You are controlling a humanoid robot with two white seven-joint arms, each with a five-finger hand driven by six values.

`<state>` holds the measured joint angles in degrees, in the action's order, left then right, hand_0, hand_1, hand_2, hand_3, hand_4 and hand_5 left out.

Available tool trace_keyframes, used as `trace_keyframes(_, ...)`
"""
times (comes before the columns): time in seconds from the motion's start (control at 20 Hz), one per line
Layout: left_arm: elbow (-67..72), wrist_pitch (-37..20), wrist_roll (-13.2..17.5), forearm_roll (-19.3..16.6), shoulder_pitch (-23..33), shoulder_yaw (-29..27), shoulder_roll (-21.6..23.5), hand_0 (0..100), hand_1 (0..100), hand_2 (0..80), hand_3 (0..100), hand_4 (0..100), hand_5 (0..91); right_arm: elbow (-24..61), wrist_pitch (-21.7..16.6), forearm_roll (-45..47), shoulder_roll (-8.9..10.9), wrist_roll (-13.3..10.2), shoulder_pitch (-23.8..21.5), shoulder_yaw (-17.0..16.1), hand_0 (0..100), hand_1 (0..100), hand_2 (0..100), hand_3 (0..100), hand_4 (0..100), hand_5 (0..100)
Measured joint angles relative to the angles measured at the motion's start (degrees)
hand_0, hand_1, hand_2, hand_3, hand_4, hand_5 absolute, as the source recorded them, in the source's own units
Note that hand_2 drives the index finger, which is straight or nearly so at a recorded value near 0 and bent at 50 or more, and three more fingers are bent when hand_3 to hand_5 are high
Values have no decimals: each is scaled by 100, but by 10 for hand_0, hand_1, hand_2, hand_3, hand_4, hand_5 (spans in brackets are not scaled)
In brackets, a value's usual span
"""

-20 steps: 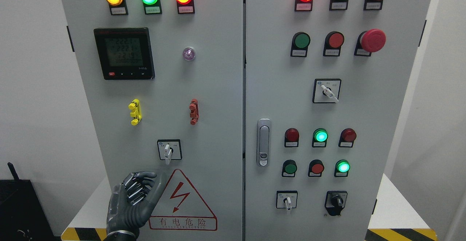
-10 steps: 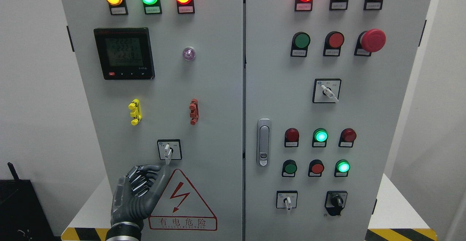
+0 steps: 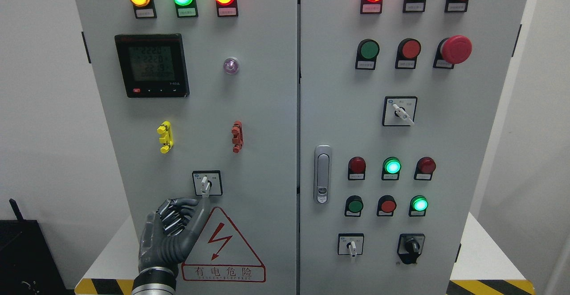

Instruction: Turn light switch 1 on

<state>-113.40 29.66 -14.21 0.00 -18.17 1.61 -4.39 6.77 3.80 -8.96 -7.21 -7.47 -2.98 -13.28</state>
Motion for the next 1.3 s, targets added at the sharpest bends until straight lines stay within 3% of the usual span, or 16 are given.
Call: trace_keyframes(1.3,23,327,-81,0,-255,-22,-72,173,677,521,783,897,827,0,0,0,0,0,0,0,305,0,0,0,0,0)
